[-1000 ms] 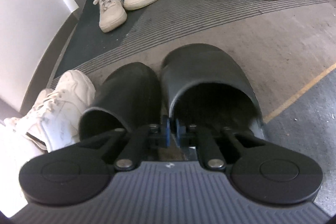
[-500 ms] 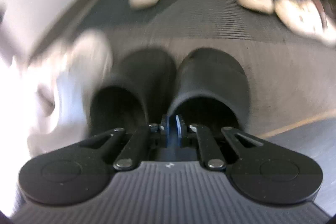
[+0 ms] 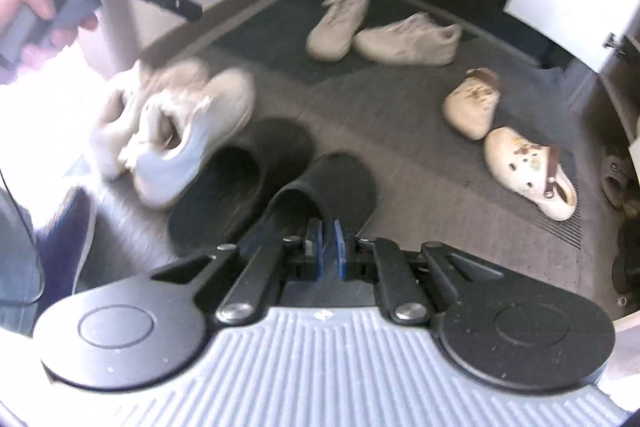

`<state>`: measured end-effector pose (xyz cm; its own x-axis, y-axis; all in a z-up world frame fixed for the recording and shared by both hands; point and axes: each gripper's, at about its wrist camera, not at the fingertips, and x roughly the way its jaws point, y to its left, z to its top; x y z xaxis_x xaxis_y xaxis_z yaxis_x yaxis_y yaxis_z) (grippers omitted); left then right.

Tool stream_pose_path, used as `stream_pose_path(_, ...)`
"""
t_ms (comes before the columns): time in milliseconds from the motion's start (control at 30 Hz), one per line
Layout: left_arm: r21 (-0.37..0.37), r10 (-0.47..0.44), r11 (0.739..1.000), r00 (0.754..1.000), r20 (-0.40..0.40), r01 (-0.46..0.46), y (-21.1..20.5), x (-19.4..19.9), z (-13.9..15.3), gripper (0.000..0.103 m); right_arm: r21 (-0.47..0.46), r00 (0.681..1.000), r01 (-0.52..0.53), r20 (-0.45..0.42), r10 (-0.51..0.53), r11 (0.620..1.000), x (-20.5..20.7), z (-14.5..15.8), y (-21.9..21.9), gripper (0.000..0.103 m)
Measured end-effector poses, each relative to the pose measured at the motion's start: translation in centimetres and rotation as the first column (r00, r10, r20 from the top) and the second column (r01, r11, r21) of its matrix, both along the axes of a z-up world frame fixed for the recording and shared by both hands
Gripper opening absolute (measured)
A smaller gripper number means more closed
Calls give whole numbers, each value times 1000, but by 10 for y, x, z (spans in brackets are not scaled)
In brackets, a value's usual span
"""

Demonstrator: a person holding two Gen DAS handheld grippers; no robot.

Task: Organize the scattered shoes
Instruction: 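Grasp a white sneaker with red tongue label by its collar, left gripper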

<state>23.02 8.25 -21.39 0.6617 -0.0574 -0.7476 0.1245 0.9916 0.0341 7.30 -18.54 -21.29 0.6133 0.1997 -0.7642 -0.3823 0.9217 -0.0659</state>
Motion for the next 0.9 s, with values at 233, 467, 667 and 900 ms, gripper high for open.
stream_pose_path(233, 29, 81, 996, 996, -40, -79, -6, 120, -52, 103, 133, 997, 83, -17, -82, 988, 27, -54, -22, 11)
stream_pose_path(467, 94, 95, 991, 995, -10, -94, -25, 208, -102, 103, 246, 999, 39, -13, -37, 968, 50, -74, -18, 12)
stream_pose_path(667, 30, 151, 988, 989, 12, -151, -43, 285, -134, 102, 243, 996, 47, 67, -65, 969, 85, -81, -10, 65)
stream_pose_path(900, -31, 278, 960, 960, -26, -279, -21, 360, -179, 101, 247, 992, 28, 114, -58, 969, 135, -95, -6, 79)
